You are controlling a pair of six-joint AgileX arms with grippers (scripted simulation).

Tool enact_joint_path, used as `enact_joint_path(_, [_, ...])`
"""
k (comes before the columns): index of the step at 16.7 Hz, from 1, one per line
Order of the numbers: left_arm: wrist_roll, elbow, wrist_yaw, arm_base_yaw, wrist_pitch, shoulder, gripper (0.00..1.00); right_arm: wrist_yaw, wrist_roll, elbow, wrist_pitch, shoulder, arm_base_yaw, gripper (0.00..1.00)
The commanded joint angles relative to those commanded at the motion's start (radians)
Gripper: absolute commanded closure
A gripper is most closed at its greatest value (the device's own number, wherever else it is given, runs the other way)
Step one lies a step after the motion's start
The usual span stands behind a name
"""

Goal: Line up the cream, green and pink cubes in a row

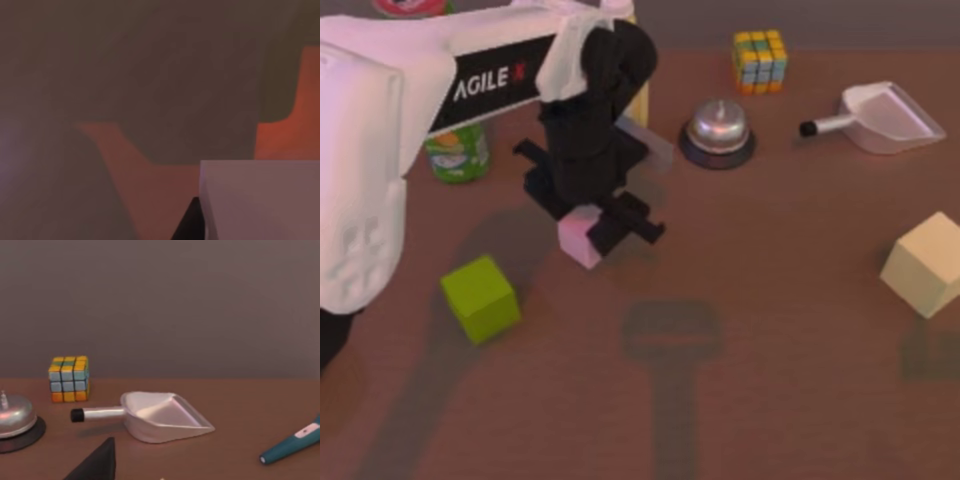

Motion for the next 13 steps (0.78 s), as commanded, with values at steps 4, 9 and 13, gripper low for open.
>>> enact_joint_path(4, [-0.002, 0.048, 0.0, 0.008, -0.07, -0.03, 1.0, 0.0, 0.0, 0.0, 0.0, 0.0, 0.0, 0.0])
enact_joint_path(9, [-0.013, 0.05, -0.001, -0.005, -0.07, -0.024, 1.0, 0.0, 0.0, 0.0, 0.0, 0.0, 0.0, 0.0])
enact_joint_path(13, [-0.163, 0.083, -0.005, -0.076, -0.09, -0.008, 1.0, 0.0, 0.0, 0.0, 0.0, 0.0, 0.0, 0.0])
